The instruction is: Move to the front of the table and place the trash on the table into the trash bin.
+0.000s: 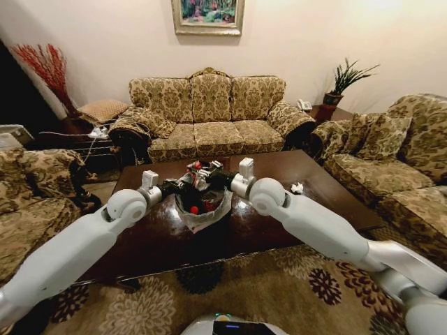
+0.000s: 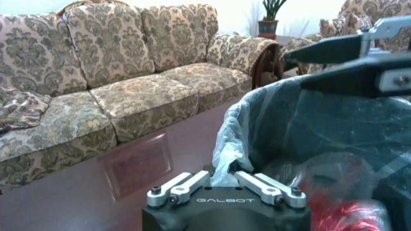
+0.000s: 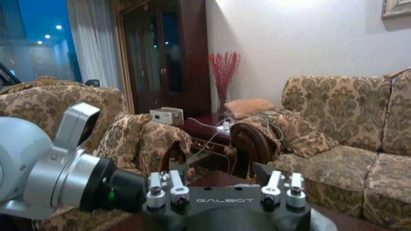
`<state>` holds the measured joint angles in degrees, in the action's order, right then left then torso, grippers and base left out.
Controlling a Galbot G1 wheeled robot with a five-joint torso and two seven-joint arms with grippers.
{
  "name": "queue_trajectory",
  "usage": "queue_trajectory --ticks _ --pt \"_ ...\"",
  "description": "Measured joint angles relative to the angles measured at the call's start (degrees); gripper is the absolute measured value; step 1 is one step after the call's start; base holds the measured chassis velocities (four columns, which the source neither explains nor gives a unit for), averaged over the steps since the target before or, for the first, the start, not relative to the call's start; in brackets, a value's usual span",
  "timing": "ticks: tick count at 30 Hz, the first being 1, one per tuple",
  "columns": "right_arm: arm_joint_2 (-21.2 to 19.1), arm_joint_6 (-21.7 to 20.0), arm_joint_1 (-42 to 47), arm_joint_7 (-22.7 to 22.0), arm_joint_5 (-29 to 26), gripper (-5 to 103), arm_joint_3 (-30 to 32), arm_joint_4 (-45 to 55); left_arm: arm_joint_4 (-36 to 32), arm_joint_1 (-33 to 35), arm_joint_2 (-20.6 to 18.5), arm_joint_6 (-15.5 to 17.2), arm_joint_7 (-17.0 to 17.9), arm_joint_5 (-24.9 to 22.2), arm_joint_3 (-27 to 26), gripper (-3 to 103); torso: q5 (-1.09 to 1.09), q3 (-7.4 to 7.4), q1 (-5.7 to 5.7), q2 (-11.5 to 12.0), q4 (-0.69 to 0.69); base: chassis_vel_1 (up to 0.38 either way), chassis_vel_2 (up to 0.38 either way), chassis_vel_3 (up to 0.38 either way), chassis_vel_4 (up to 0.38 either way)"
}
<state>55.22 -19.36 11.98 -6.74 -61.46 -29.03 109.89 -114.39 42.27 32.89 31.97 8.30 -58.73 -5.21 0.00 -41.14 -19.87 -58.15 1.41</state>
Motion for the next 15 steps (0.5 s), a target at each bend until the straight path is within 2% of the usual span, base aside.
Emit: queue_trajectory --ticks 2,3,4,7,11,15 --pt "0.0 0.2 0.3 0.0 0.2 75 0.0 0.1 0.0 0.0 0.0 0.0 0.0 0.0 0.1 2 0.0 0.0 0.0 0.0 -0.01 0.0 0.0 0.0 0.0" --pt "0.0 0.2 0.3 0.0 0.2 75 0.0 0.1 0.0 0.0 0.0 0.0 0.0 0.0 0.1 2 0.0 0.0 0.0 0.0 -0.01 0.0 0.0 0.0 0.0" --pt "0.0 0.4 0.3 -0.2 0.2 81 0.0 0.2 0.0 0.0 0.0 0.0 0.0 0.0 0.1 2 0.0 0.0 0.0 0.0 0.0 0.0 0.0 0.0 0.0" --pt "-0.1 1.1 0.9 -3.4 0.4 96 2.3 0.9 0.4 0.1 -0.2 -0.1 0.0 0.0 -0.1 2 0.0 0.0 0.0 0.0 0.01 0.0 0.0 0.0 0.0" --pt "-2.1 0.3 2.8 -4.4 1.5 99 6.6 1.0 0.5 0.5 -0.3 -0.4 0.3 0.0 -0.6 2 -0.01 0.0 0.0 0.0 0.03 0.0 0.0 0.0 0.0" --pt "-7.2 -1.3 9.3 -5.7 4.0 100 14.9 0.9 0.5 0.8 -0.6 -0.7 0.9 -0.1 -1.3 2 0.04 0.0 -0.01 0.0 0.0 0.0 0.0 0.0 0.0"
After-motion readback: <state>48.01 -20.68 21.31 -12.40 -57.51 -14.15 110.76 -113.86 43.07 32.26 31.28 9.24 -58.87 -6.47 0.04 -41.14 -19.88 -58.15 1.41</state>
